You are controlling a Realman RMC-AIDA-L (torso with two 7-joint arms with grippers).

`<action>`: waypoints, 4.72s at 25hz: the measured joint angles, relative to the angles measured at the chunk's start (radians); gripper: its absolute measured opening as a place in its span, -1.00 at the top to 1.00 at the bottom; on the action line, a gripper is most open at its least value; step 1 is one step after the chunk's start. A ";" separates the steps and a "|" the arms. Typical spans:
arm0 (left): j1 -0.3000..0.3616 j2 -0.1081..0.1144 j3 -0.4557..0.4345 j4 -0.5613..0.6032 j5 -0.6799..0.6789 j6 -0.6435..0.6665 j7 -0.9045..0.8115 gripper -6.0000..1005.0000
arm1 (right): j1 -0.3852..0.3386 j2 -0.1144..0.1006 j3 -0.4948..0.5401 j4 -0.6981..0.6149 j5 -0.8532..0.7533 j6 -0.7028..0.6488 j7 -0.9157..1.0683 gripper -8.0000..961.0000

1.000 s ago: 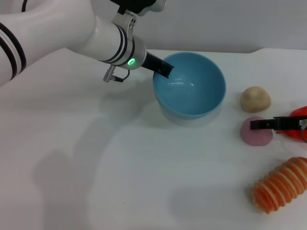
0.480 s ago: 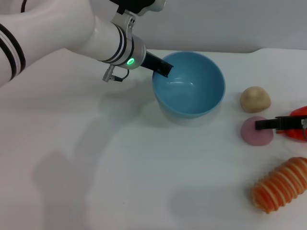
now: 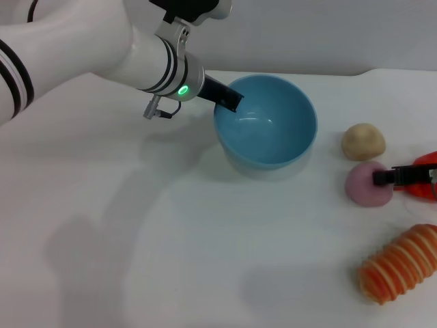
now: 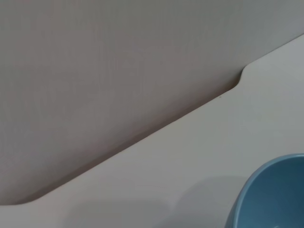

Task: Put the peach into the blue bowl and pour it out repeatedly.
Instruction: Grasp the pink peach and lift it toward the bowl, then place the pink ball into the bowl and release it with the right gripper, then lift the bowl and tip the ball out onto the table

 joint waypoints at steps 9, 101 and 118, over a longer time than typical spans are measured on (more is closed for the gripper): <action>0.003 -0.003 0.009 -0.002 -0.001 -0.001 -0.001 0.99 | -0.058 0.004 0.008 -0.328 0.170 -0.259 -0.002 0.86; 0.107 -0.012 0.639 0.269 0.523 -0.745 0.818 0.99 | -0.314 0.014 0.025 0.568 1.812 -0.022 -1.739 -0.17; 0.162 -0.012 0.703 0.186 0.468 -0.969 0.989 0.99 | -0.279 0.015 0.040 0.601 1.812 -0.020 -1.739 -0.18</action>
